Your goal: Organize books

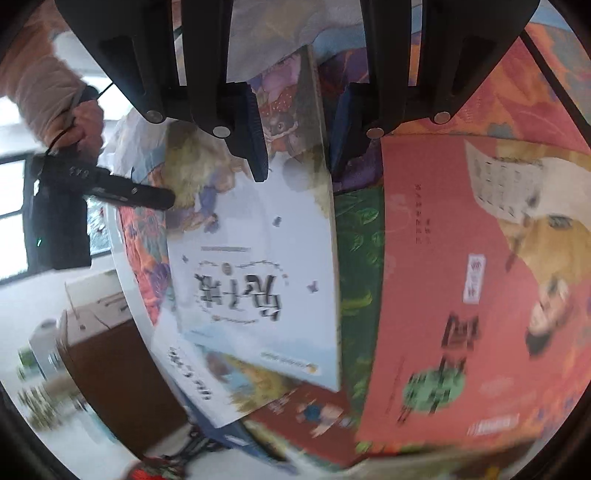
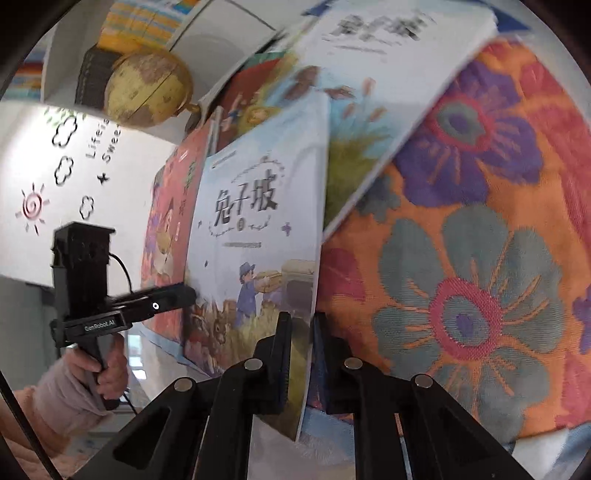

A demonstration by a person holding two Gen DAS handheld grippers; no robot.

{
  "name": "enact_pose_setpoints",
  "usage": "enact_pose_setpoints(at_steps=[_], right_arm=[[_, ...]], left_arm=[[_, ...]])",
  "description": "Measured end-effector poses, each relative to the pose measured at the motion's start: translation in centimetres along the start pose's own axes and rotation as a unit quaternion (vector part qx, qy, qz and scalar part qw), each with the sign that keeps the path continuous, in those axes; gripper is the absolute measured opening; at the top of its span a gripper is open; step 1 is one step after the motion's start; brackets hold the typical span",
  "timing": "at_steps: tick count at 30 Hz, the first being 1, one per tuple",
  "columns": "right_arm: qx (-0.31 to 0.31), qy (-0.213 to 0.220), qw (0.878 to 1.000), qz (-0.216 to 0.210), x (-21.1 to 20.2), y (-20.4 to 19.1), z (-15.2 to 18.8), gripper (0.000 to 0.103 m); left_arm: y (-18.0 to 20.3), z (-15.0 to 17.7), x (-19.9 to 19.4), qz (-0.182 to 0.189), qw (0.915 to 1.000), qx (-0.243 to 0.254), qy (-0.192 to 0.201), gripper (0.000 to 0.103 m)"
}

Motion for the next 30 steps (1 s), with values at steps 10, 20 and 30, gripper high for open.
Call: enact_pose_setpoints(at_steps=[10, 20, 30], right_arm=[[-0.075, 0.001, 0.997, -0.004, -1.8, -6.8, 0.4, 0.009], [-0.126, 0.003, 0.992, -0.014, -0.3, -14.0, -1.5, 0.009], [-0.174, -0.014, 0.984, -0.027, 5.2, -21.5, -2.8, 0.01]], left_arm=[[0.8, 0.1, -6.8, 0.014, 0.9985, 0.023, 0.049, 0.028], [-0.9, 0.6, -11.5, 0.001, 0.9953, 0.029, 0.092, 0.028], [-8.1, 1.9, -16.5, -0.032, 0.9908, 0.0, 0.132, 0.028]])
Point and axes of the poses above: each gripper's, at about its wrist camera, not at the fingertips, and x roughly the way its jaws point, y to its right, z to its underside, the point moved 4 cm from there along x, roughly the way its jaws point, and after that the axes turned 2 degrees about -x, right-handed, at the moved point
